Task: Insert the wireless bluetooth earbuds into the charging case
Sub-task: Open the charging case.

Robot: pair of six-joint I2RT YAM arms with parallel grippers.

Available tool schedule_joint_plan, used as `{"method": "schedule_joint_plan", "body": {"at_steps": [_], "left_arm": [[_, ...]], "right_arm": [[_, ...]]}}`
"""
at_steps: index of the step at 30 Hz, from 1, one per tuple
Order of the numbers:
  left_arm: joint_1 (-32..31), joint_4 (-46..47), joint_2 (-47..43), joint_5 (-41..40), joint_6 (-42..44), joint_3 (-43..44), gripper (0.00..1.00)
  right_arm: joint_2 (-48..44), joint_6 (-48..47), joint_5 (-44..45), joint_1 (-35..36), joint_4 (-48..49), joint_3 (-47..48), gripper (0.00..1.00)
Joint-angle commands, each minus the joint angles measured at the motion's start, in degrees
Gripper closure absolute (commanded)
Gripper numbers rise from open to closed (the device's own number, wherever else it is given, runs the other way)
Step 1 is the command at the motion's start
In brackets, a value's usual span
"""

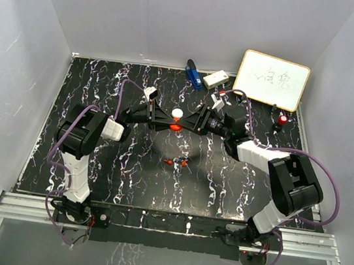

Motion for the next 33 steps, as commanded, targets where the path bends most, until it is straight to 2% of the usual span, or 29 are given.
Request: {"method": "schedule_joint_plan", "body": {"at_steps": [1,5,11,15,16,18,20,22,26,30,33], "left_arm": [[-0.08,15.69,-3.74,1.1,-1.11,1.57,1.0],[-0.06,17.56,-2.89,0.91,-2.39,2.06,1.0],[-0.43,19.67,-2.14,1.12,-3.72,2.73,1.0],[-0.78,19.55,-1.88,1.57,-3.73,3.05,1.0],[-0.75,19.59,-1.78,1.49,-3.89,3.08,0.95],[-0.74,19.68,-1.7,1.14,-4.21,3.03,0.67],[-0.79,19.5,-1.75,0.66,-4.06,2.97,0.5],[-0.74,18.81,-1.87,0.38,-3.61,2.84,0.44],[-0.74,17.88,-1.85,-0.12,-2.92,2.63,0.44],[-0.74,18.41,-1.65,-0.36,-3.29,2.16,0.51],[-0.74,18.6,-1.81,-0.47,-3.34,1.6,0.52]], "right_arm": [[-0.06,3.2,-1.66,-0.44,7.11,-0.83,0.59],[0.31,4.6,-2.2,-0.48,8.88,-1.49,0.7],[1.33,6.23,-3.01,-0.57,11.13,-1.85,0.79],[2.03,7.93,-3.42,-0.57,13.62,-2.13,0.92],[2.0,8.31,-3.41,-0.64,14.21,-2.26,0.95],[1.9,8.98,-3.03,-0.78,15.44,-2.86,0.97],[1.57,9.57,-2.8,-1.12,16.56,-3.43,0.97],[1.12,9.94,-2.59,-1.56,17.27,-4.03,0.97],[0.37,10.09,-2.46,-2.43,17.57,-4.8,0.97],[-0.08,10.1,-2.05,-2.99,17.78,-5.4,0.97],[-0.06,10.14,-2.05,-3.29,17.83,-5.46,0.98]]}}
